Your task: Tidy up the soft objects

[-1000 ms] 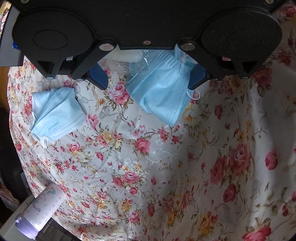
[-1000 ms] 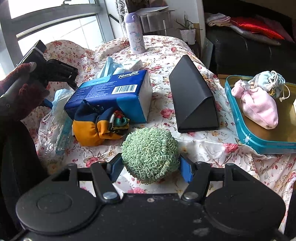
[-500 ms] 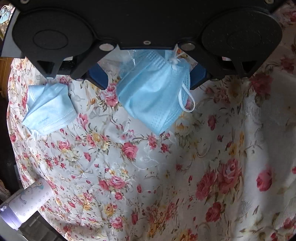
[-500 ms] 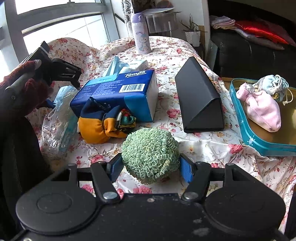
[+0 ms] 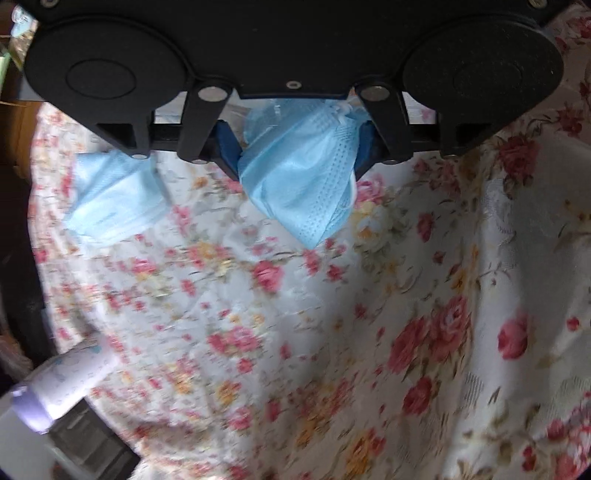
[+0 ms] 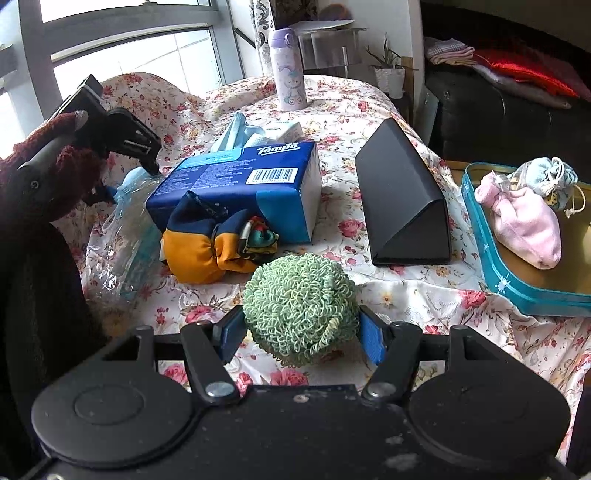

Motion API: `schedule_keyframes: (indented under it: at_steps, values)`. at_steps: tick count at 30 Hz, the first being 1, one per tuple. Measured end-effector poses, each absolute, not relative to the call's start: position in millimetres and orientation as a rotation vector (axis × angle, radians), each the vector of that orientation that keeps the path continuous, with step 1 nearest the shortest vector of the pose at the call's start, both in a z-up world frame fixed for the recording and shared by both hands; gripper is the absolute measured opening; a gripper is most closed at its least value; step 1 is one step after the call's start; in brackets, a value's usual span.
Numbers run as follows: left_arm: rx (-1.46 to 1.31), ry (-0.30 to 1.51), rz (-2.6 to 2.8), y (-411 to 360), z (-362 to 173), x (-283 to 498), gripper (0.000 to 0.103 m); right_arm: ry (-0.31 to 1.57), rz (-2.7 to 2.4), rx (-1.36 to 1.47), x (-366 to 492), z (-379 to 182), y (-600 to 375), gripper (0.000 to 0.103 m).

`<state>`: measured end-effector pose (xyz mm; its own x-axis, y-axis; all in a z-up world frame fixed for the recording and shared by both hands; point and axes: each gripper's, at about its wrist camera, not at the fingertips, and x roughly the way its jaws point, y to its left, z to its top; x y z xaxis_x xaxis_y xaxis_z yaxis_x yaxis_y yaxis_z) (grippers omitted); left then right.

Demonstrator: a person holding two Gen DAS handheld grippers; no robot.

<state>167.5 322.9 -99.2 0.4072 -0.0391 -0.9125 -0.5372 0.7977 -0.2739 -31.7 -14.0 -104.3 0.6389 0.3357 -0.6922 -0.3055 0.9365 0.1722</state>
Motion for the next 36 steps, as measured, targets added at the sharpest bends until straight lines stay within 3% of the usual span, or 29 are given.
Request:
schedule_keyframes:
  at_steps: [12,22,36]
  values:
    - [-0.32,0.754,0.282,278,-26,111,0.052,0.746,0.347,0.06,-35,-95,-22,0.063]
    - [-0.233,0.715,0.16,228,4,71,0.051,0.706,0.29,0.129,-33,-82,-45,0.063]
    - [-0.198,0.732,-0.101,144,32,62,0.049,0.641,-0.05,0.249,-5,-69,-158,0.063]
